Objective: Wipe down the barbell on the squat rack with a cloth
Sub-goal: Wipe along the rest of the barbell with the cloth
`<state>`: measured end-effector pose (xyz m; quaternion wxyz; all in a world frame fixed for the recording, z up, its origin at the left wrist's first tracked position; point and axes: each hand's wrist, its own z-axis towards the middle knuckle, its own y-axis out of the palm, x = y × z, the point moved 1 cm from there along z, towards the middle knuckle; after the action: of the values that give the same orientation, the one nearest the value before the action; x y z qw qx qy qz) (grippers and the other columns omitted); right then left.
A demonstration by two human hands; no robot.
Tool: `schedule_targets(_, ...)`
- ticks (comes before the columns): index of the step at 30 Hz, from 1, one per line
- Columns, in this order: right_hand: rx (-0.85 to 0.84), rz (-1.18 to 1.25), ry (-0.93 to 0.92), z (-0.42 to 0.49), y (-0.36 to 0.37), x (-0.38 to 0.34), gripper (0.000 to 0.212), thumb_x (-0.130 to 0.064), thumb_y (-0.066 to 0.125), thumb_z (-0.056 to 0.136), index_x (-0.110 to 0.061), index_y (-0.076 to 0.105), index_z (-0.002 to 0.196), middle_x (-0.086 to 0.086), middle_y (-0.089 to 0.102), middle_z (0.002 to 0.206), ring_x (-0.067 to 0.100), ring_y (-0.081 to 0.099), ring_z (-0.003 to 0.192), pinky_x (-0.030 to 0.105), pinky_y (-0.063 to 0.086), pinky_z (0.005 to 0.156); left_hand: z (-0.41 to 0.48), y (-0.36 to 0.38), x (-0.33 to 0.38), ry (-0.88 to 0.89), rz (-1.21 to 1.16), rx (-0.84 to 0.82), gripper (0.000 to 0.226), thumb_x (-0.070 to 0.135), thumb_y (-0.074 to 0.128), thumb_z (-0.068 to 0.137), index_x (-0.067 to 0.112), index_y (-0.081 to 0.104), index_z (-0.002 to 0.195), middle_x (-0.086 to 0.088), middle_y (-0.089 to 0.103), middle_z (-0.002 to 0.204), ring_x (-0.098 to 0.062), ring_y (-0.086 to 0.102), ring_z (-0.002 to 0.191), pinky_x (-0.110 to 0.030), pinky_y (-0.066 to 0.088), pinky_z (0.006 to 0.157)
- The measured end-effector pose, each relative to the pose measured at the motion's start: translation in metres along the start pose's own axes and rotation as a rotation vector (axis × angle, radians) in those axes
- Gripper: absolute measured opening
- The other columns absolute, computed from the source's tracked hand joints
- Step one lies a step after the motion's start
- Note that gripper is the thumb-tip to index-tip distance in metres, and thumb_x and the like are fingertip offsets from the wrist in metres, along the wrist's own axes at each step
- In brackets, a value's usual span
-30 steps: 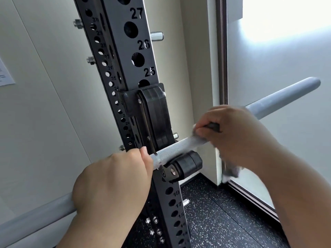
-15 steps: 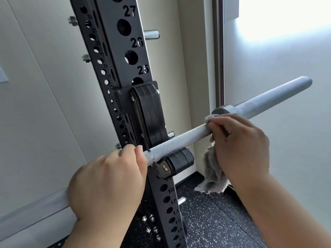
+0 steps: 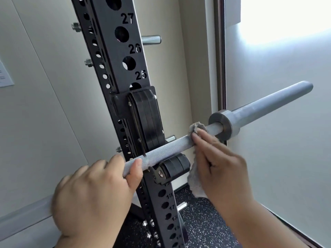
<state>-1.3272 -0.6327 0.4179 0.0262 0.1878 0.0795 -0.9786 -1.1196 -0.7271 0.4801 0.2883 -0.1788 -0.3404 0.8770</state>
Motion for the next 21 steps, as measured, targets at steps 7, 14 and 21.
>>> schedule_targets(7,-0.135,0.208,0.077,0.012,-0.003,-0.004,0.030,-0.004,0.067,0.098,-0.015,0.075,0.125,-0.009,0.069,0.133,0.000,0.063,0.127,0.020,0.046,0.112,0.039,-0.007,-0.010,-0.157,-0.053,-0.378,0.075,0.068,0.006,0.097,0.017,0.052,0.065,0.000,0.059,0.055,-0.020,0.060,0.056,-0.030,0.050,0.059)
schedule_targets(14,-0.151,0.286,0.151,0.014,-0.008,-0.004,0.034,0.000,0.065,0.097,-0.019,0.076,0.124,-0.015,0.070,0.130,-0.005,0.062,0.125,0.021,0.047,0.111,0.012,-0.002,-0.002,-0.044,0.125,-0.065,0.066,0.055,0.013,0.103,0.022,0.051,0.061,0.005,0.042,0.046,-0.025,0.044,0.039,-0.022,0.024,0.045)
schedule_targets(21,-0.379,0.221,0.100,0.043,-0.023,0.000,0.036,-0.010,0.062,0.100,-0.037,0.077,0.120,-0.033,0.068,0.121,-0.017,0.061,0.116,0.011,0.046,0.106,0.004,0.001,0.000,-0.045,0.067,0.036,0.047,0.039,0.029,0.104,0.021,0.047,0.065,-0.002,0.048,0.051,-0.032,0.049,0.044,-0.027,0.018,0.051)
